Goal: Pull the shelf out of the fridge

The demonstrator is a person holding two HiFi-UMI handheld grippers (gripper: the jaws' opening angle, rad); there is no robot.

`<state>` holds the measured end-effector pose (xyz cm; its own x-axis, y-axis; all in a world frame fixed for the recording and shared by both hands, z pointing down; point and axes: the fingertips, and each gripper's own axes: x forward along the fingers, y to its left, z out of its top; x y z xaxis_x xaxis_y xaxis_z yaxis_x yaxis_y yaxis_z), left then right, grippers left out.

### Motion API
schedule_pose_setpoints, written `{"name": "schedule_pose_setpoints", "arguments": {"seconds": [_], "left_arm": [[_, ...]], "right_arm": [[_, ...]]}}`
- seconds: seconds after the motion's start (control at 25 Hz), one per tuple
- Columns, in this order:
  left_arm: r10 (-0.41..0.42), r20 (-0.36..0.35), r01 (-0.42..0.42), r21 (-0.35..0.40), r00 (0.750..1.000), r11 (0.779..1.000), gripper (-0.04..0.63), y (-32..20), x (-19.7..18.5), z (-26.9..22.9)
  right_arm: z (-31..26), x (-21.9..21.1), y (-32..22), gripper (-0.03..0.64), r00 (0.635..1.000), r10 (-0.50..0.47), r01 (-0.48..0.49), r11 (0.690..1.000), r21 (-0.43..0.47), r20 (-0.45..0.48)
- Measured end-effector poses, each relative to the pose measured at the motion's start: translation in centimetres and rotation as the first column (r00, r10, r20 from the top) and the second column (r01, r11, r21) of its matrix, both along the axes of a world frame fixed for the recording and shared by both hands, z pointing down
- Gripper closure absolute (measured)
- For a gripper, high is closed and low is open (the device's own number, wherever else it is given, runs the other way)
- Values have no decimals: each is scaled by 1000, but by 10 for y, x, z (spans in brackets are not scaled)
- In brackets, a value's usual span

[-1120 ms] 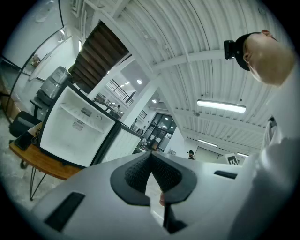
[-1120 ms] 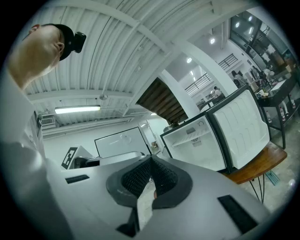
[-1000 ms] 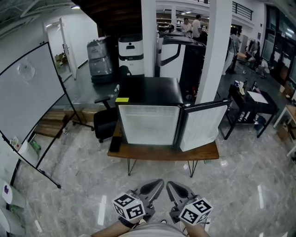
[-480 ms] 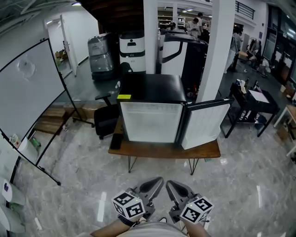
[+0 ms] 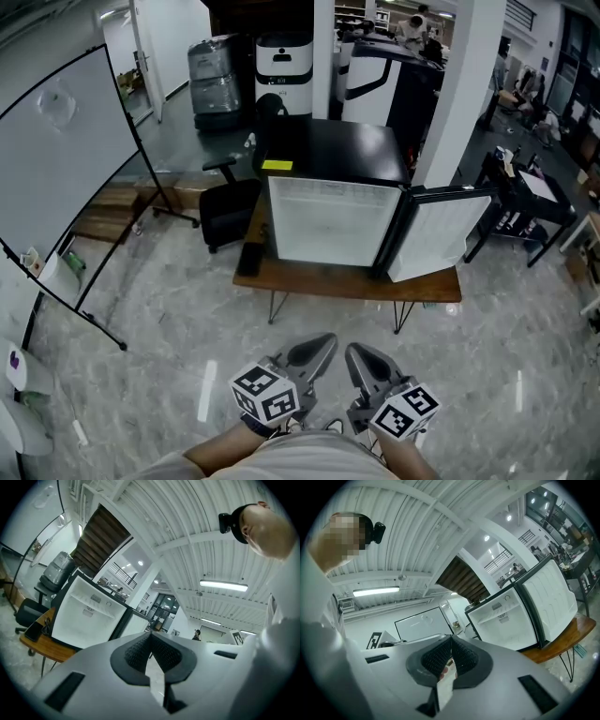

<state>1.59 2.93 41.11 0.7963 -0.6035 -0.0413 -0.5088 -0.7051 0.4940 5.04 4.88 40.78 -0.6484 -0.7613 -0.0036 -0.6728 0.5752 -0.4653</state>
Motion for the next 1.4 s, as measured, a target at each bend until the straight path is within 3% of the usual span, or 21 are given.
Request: {"name": "schedule_pose_setpoints", "arguments": {"seconds": [0.44,0.8,1.04,1.2,1.4], "left_arm": [[-22,8,21,33,1000,999,589,-18,-45,4],[-61,1,61,46,998,997,589,-45,-46,11],[-106,3,105,60,994,993,589,-100,-40,14],[-158,-2,158,69,987,985,589,-148,-36,12],[-192,23,190,71,981,979,589,-198,-29,10]], "right_arm": [[2,-45,-16,595,999,0,0,1000,16,43],[7,-46,-54,594,996,0,-1,1000,7,94],[15,-27,-120,594,985,6,-1,1000,-27,170],[16,-5,-184,592,945,19,5,997,-73,326],[31,22,-262,592,828,88,9,985,-170,554]]}}
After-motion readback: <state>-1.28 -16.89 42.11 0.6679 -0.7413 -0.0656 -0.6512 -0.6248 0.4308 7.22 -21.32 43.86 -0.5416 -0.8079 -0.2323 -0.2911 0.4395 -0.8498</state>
